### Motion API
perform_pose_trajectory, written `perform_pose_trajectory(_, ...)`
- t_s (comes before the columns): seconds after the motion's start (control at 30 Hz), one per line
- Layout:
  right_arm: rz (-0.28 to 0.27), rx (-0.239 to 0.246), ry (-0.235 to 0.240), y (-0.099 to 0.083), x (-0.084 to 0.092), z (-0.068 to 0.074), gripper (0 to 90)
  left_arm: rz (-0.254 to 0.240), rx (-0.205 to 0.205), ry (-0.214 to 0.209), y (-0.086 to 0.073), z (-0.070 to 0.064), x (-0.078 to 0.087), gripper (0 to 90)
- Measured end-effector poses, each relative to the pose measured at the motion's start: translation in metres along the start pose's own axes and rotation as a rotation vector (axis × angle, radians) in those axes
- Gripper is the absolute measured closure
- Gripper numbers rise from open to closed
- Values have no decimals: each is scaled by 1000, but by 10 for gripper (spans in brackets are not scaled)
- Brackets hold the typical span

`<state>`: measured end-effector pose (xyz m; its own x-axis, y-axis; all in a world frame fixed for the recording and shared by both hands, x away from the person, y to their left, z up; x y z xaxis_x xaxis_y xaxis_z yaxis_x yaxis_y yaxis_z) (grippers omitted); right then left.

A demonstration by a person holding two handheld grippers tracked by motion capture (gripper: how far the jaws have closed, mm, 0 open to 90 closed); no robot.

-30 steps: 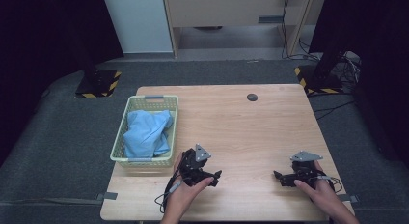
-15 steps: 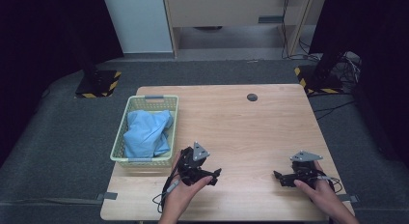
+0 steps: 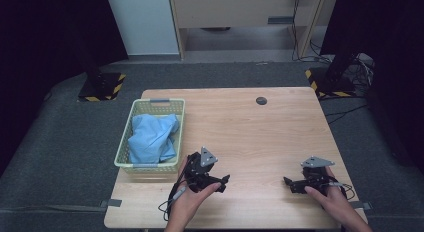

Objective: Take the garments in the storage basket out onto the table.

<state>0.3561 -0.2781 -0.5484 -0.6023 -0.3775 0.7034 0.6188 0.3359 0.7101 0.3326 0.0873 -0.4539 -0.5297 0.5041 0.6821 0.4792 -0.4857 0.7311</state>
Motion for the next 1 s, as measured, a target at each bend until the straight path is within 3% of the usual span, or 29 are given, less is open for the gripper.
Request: perform_pose_trajectory(1.0, 1, 1, 0, 0, 0, 0, 5, -12, -3, 28, 7, 15, 29, 38)
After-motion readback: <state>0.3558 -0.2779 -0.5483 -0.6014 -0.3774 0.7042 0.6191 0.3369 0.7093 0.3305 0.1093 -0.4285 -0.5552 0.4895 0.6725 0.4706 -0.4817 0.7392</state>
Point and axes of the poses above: each handheld gripper's, and its own axes: x roughly backward along the jaws, y roughly out of its top, z roughly to its left, the point moved 1 cm from there along -x, roughly forward along the jaws, and after that the axes turned 2 degrees about -x, right-handed, at the moved point
